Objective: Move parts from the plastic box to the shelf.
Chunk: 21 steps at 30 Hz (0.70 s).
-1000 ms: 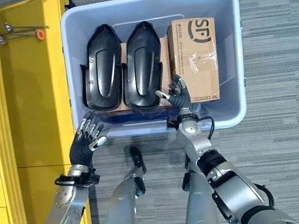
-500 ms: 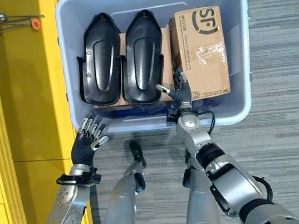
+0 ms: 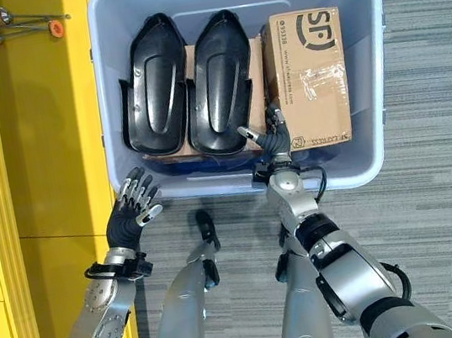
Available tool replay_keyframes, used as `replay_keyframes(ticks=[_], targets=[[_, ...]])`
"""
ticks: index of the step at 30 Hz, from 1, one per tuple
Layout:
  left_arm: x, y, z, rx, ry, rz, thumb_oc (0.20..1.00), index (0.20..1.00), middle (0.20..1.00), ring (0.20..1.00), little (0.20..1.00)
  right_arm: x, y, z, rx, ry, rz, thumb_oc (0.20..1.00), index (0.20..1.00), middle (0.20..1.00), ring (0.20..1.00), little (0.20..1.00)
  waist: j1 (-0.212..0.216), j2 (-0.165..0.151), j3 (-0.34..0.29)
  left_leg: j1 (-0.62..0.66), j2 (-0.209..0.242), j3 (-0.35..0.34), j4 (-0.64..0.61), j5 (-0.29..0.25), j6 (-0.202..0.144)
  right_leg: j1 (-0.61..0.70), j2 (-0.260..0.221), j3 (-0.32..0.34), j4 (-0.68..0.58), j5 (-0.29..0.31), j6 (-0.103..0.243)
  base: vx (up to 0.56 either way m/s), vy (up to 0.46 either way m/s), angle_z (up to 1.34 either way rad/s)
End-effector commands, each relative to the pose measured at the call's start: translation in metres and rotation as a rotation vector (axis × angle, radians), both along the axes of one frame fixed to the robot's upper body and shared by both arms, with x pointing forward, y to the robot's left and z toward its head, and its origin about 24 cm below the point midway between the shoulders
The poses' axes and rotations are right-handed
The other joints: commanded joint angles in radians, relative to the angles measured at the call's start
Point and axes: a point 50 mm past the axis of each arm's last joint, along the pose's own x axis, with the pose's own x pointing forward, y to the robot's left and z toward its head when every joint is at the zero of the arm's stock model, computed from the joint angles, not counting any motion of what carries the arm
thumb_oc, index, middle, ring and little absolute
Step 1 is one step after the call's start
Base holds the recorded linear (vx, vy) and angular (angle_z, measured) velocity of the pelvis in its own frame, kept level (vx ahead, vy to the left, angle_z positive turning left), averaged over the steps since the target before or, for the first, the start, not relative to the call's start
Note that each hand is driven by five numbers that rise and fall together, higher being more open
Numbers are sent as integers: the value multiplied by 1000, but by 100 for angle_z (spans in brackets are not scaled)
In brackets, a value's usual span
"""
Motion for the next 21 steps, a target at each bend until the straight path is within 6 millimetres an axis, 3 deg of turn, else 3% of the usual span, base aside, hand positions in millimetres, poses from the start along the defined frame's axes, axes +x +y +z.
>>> replay_keyframes(ticks=[1, 15, 16, 21], targets=[[-7, -4, 19, 17, -120, -34, 1000, 1000, 1000, 1000, 1000, 9, -2, 28, -11, -84, -23, 1000, 1000, 1000, 1000, 1000, 21, 24, -13, -39, 122, -95, 50, 27, -126, -19, -106, 69, -19, 93, 100, 5, 0, 3], [-6, -8, 24, 16, -141, -44, 1000, 1000, 1000, 1000, 1000, 22, -21, 43, -111, -41, -120, 1000, 1000, 1000, 1000, 1000, 60, 28, -13, -120, 109, -137, 68, 25, -118, -51, -109, 36, -12, 90, 103, 17, 1, 8], [-6, -8, 23, 16, -136, -46, 1000, 1000, 1000, 1000, 1000, 22, -23, 41, -116, -32, -127, 1000, 1000, 1000, 1000, 1000, 63, 29, -13, -103, 108, -147, 71, -2, -126, -33, -107, 39, -6, 67, 112, 97, 15, 10], [-5, -10, 27, 14, -154, -43, 1000, 1000, 1000, 1000, 1000, 25, -29, 39, -160, 11, -159, 1000, 1000, 1000, 1000, 1000, 84, 32, -13, -151, 100, -170, 92, -15, -119, -47, -112, 24, -2, 62, 114, 38, 17, 7]])
